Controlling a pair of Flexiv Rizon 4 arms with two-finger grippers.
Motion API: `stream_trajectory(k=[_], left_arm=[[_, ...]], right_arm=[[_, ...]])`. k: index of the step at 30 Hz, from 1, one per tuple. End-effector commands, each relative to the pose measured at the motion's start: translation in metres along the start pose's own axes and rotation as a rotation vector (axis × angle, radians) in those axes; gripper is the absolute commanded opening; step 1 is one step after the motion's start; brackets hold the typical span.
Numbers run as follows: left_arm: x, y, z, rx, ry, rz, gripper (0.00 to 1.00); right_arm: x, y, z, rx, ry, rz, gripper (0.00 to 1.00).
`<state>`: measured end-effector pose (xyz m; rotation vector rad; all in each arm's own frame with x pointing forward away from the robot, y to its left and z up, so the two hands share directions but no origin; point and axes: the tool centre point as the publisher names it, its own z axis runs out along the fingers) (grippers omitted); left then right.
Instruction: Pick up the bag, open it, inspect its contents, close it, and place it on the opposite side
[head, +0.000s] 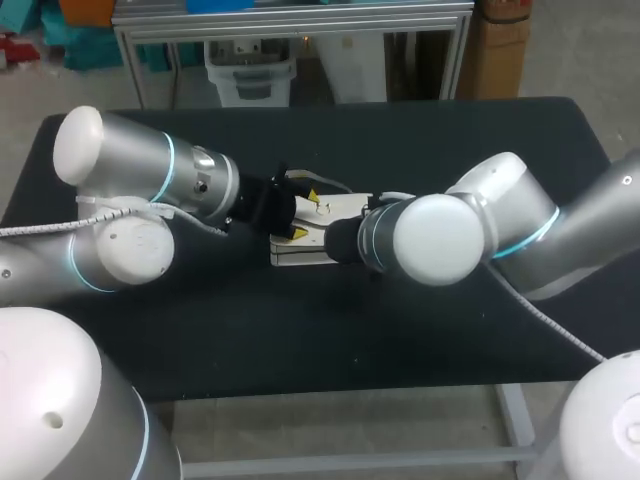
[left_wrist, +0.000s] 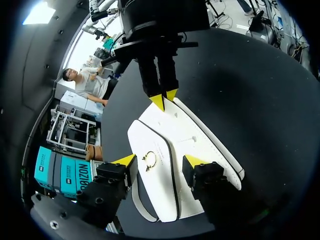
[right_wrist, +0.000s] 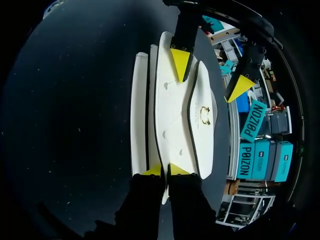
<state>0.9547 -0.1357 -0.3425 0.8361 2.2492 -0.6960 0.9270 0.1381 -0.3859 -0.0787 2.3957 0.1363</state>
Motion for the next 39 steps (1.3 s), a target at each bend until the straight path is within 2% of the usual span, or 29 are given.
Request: stream_trajectory(k=[1, 5, 8, 12, 13, 14, 15, 21, 27, 34, 39], left_arm=[[0.001, 0.001, 0.013, -0.03, -0.008, 0.013, 0.55], [0.001, 0.001, 0.02, -0.053, -0.005, 0.031, 0.54], [0.001, 0.003, 0.025, -0.076, -0.008, 0.037, 0.49], [-0.001, 0.006, 0.029, -0.103, -0.022, 0.022, 0.36], [-0.002, 0.007, 0.029, -0.111, -0.027, 0.011, 0.28], [-0.003, 0.008, 0.029, -0.107, -0.028, 0.004, 0.06], [-0.003, 0.009, 0.028, -0.112, -0.032, -0.001, 0.0], [-0.009, 0.013, 0.022, -0.094, -0.039, -0.046, 0.0], [-0.016, 0.014, 0.012, -0.038, -0.024, -0.113, 0.0], [-0.03, 0.02, -0.007, 0.061, -0.005, -0.274, 0.0], [-0.036, 0.023, -0.017, 0.08, -0.003, -0.334, 0.0]], right_arm=[[0.006, -0.003, 0.003, -0.03, -0.065, -0.001, 0.0], [0.006, -0.003, 0.003, -0.03, -0.065, -0.001, 0.0], [0.006, -0.003, 0.003, -0.03, -0.065, -0.001, 0.0], [0.006, -0.003, 0.003, -0.03, -0.065, -0.001, 0.0], [0.006, -0.003, 0.003, -0.03, -0.065, -0.001, 0.0], [0.006, -0.003, 0.003, -0.03, -0.065, -0.001, 0.0], [0.006, -0.003, 0.003, -0.03, -0.065, -0.001, 0.0], [0.006, -0.003, 0.003, -0.03, -0.065, -0.001, 0.0], [0.006, -0.003, 0.003, -0.03, -0.065, -0.001, 0.0], [0.006, -0.003, 0.003, -0.03, -0.065, -0.001, 0.0], [0.006, -0.003, 0.003, -0.03, -0.065, -0.001, 0.0]])
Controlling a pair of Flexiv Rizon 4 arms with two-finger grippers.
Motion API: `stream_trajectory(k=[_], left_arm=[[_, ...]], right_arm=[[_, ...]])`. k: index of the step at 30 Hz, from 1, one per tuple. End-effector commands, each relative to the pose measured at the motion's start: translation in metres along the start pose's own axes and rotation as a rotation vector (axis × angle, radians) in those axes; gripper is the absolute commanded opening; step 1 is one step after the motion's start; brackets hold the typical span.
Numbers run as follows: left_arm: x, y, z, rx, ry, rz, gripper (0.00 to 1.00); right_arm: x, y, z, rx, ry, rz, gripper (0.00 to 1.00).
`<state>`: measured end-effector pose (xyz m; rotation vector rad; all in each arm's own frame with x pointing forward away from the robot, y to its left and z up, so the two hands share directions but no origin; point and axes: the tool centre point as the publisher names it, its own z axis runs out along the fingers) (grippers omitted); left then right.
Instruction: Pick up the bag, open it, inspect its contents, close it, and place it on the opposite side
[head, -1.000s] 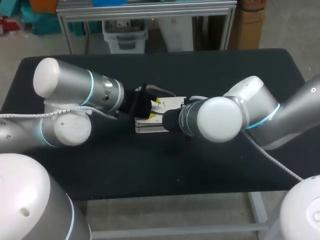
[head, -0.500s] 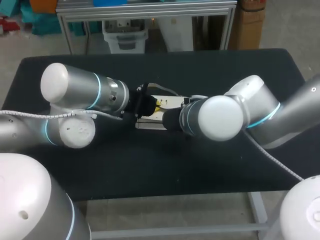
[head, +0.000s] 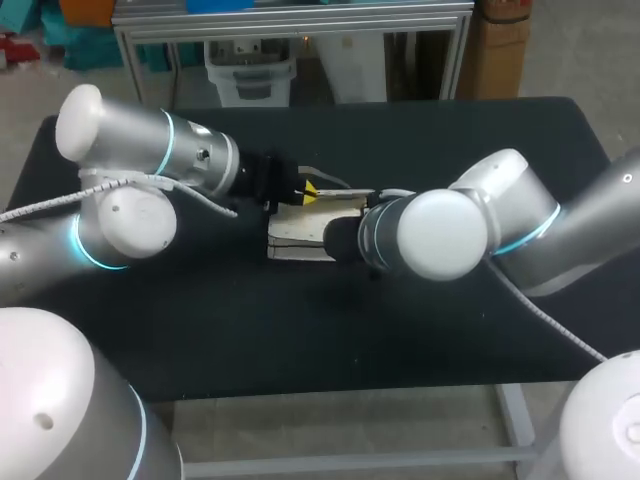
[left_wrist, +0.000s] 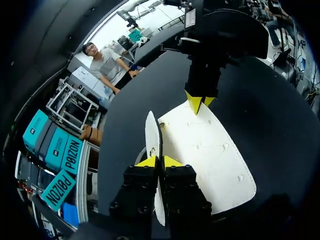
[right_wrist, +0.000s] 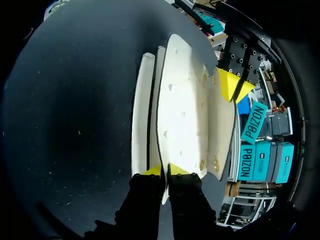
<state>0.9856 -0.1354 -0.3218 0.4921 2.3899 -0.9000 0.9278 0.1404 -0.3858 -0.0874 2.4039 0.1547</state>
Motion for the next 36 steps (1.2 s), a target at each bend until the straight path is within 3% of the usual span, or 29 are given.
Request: stream_trajectory(k=[1, 10, 12, 14, 16, 23, 30, 36], left_arm=[[-0.005, 0.004, -0.016, 0.026, 0.013, -0.015, 0.0], [0.003, 0.003, -0.013, -0.002, 0.027, 0.017, 0.0], [0.005, 0.003, -0.011, -0.009, 0.025, 0.029, 0.36], [0.007, 0.003, -0.011, -0.012, 0.013, 0.046, 0.61], [0.008, 0.003, -0.012, -0.013, 0.003, 0.057, 0.73], [0.017, 0.004, -0.01, -0.058, -0.024, 0.099, 0.75], [0.023, 0.005, -0.006, -0.11, -0.067, 0.129, 0.56], [0.021, 0.01, 0.003, -0.139, -0.078, 0.143, 0.55]], right_arm=[[0.007, -0.005, 0.003, -0.015, -0.074, -0.001, 0.0], [0.007, -0.005, 0.003, -0.015, -0.074, -0.001, 0.0], [0.007, -0.005, 0.003, -0.015, -0.074, -0.001, 0.0], [0.007, -0.005, 0.003, -0.015, -0.074, -0.001, 0.0], [0.007, -0.005, 0.003, -0.015, -0.074, -0.001, 0.0], [0.007, -0.005, 0.003, -0.015, -0.074, -0.001, 0.0], [0.007, -0.005, 0.003, -0.015, -0.074, -0.001, 0.0], [0.007, -0.005, 0.003, -0.015, -0.074, -0.001, 0.0]])
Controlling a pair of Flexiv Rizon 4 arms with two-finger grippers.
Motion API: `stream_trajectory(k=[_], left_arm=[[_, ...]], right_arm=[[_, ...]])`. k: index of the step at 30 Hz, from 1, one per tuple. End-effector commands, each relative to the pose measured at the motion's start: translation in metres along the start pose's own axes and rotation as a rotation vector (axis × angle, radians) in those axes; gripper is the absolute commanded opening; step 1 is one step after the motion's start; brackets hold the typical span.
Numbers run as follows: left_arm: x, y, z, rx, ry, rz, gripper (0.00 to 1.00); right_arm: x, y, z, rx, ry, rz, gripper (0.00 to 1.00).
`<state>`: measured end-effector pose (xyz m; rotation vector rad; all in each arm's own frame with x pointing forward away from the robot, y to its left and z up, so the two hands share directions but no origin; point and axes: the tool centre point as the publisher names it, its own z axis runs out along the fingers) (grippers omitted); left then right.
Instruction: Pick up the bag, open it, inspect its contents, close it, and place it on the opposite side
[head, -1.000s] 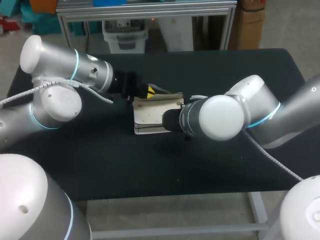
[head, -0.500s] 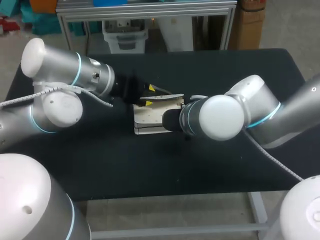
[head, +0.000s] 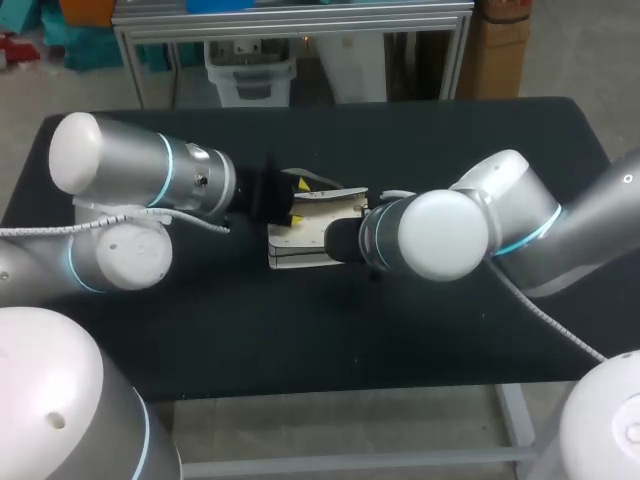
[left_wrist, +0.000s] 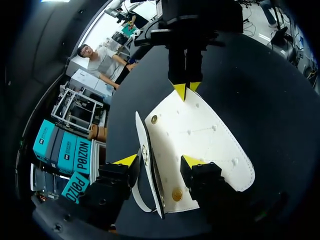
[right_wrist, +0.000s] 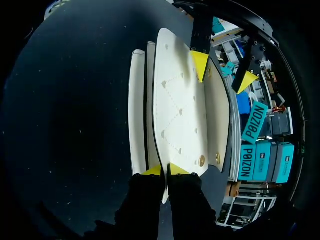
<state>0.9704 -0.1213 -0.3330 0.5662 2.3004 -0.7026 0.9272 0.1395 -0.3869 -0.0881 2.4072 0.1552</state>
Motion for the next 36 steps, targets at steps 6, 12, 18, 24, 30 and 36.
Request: stream_trajectory(k=[6, 12, 18, 24, 30, 36], left_arm=[[-0.007, 0.004, 0.019, -0.046, 0.016, -0.013, 0.54], [-0.013, 0.003, 0.021, -0.095, 0.048, -0.013, 0.5], [-0.014, 0.006, 0.025, -0.117, 0.068, -0.032, 0.46], [-0.014, 0.007, 0.029, -0.123, 0.092, -0.048, 0.45], [-0.015, 0.008, 0.034, -0.136, 0.112, -0.058, 0.32], [-0.015, 0.012, 0.037, -0.153, 0.134, -0.072, 0.33]], right_arm=[[0.006, -0.004, 0.002, -0.014, -0.077, -0.001, 0.0], [0.006, -0.004, 0.002, -0.014, -0.077, -0.001, 0.0], [0.006, -0.004, 0.002, -0.014, -0.077, -0.001, 0.0], [0.006, -0.004, 0.002, -0.014, -0.077, -0.001, 0.0], [0.006, -0.004, 0.002, -0.014, -0.077, -0.001, 0.0], [0.006, -0.004, 0.002, -0.014, -0.077, -0.001, 0.0]])
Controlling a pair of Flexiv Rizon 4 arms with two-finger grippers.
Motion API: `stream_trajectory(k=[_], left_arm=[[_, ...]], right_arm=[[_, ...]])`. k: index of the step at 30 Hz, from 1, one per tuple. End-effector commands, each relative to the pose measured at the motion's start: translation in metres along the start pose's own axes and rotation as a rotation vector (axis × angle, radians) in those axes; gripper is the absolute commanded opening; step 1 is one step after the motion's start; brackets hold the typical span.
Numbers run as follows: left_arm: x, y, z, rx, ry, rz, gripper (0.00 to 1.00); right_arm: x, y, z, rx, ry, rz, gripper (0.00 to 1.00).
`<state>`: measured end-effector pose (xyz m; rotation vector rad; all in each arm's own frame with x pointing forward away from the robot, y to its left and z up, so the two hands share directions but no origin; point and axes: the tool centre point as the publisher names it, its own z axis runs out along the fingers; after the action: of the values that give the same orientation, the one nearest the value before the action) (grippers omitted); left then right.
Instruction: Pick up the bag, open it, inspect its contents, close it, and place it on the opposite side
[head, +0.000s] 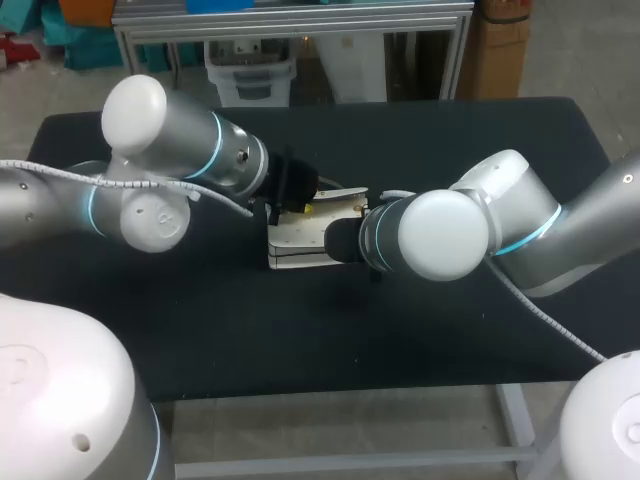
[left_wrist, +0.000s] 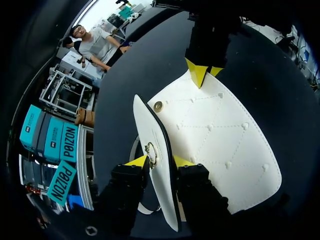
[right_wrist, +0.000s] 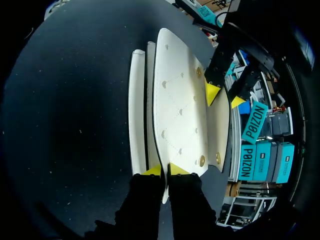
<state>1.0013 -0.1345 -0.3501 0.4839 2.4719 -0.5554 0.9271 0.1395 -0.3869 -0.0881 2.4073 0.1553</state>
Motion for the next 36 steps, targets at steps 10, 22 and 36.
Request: stream_trajectory(k=[10, 22, 36], left_arm=[[-0.005, 0.008, 0.004, -0.051, 0.013, -0.047, 0.0], [-0.011, 0.01, -0.005, -0.005, 0.093, -0.164, 0.0], [-0.035, 0.002, -0.032, 0.054, 0.132, -0.249, 0.0]], right_arm=[[0.006, -0.004, 0.002, -0.014, -0.077, -0.001, 0.0], [0.006, -0.004, 0.002, -0.014, -0.077, -0.001, 0.0], [0.006, -0.004, 0.002, -0.014, -0.077, -0.001, 0.0]])
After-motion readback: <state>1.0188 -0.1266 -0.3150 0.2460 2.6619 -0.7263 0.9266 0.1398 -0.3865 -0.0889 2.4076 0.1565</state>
